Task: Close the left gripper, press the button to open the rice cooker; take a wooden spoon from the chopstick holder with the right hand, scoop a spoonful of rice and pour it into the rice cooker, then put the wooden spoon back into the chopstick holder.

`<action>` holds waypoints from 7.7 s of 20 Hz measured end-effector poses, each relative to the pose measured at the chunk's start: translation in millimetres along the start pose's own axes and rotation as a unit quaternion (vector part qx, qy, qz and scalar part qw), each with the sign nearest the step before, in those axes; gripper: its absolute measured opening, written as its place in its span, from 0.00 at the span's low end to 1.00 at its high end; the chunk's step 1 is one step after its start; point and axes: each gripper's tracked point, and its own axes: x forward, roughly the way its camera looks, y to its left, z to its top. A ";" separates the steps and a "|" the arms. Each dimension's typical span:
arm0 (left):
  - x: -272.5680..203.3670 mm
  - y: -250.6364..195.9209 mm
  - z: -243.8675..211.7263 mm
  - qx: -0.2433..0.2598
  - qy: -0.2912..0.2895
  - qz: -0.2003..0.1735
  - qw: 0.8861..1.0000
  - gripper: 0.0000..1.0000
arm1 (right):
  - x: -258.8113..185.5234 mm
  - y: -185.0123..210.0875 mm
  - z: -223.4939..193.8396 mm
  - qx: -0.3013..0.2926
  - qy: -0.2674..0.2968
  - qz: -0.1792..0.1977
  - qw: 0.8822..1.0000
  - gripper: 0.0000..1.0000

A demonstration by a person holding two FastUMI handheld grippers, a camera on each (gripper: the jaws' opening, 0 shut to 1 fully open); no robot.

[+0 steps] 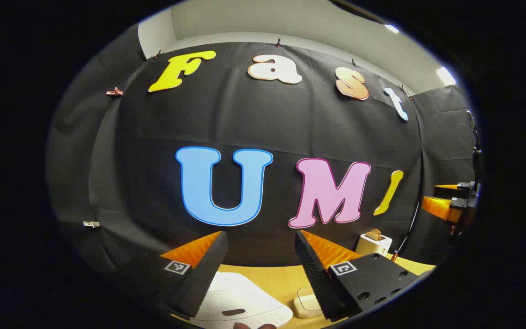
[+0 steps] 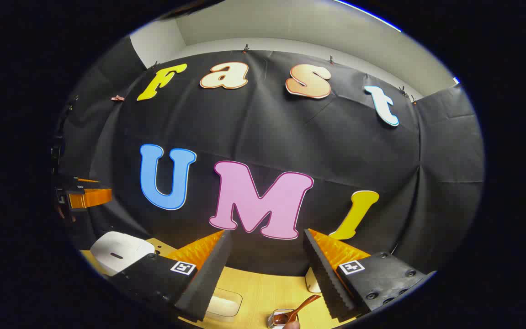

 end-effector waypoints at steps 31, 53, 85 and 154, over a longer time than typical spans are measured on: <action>6.4 18.5 -95.1 0.034 0.132 -0.002 0.991 0.16 | -5.6 -4.6 0.9 -0.007 -0.001 -0.006 1.000 0.97; -5.7 46.5 -252.9 -0.002 0.307 0.002 0.952 0.06 | -18.4 -15.3 3.3 -0.018 0.003 -0.021 1.000 0.97; 59.6 88.6 -32.1 -0.081 -0.014 0.040 0.996 0.22 | -17.4 -73.3 -124.0 0.059 0.152 -0.045 0.986 0.95; 14.0 54.0 -78.8 -0.063 0.072 0.008 0.995 0.86 | 91.3 109.0 -290.1 0.043 0.278 0.125 0.951 0.14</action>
